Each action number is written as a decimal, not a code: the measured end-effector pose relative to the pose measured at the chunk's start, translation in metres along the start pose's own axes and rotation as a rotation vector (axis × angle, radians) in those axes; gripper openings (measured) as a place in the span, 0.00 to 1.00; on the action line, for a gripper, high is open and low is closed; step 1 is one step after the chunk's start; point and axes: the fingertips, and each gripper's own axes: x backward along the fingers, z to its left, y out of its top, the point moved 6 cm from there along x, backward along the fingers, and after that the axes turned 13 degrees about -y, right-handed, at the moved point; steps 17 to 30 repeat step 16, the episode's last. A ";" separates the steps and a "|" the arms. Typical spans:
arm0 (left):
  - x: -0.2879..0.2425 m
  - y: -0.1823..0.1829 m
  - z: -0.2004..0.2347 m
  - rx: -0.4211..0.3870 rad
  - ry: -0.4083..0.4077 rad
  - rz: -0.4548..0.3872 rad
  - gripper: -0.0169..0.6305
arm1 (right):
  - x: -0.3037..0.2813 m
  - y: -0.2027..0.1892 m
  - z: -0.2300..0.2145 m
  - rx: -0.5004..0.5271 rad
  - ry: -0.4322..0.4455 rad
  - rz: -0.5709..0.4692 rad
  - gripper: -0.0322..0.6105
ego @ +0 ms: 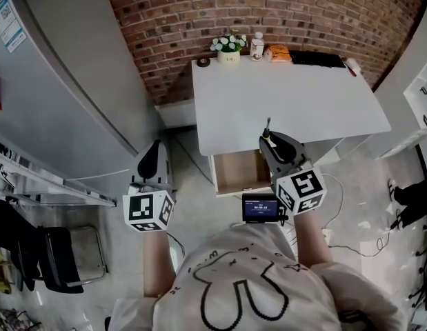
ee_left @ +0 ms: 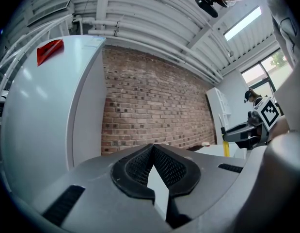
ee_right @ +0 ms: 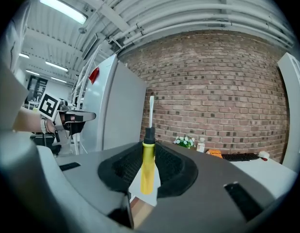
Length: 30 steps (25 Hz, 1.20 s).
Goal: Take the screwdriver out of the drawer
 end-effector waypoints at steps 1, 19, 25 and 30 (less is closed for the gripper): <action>-0.001 0.000 0.001 0.001 -0.001 -0.002 0.05 | -0.001 0.000 0.000 0.003 0.001 0.002 0.17; -0.001 0.005 0.000 -0.001 -0.011 -0.012 0.05 | -0.003 0.004 0.002 0.019 0.006 -0.003 0.17; -0.001 0.005 0.000 -0.001 -0.011 -0.012 0.05 | -0.003 0.004 0.002 0.019 0.006 -0.003 0.17; -0.001 0.005 0.000 -0.001 -0.011 -0.012 0.05 | -0.003 0.004 0.002 0.019 0.006 -0.003 0.17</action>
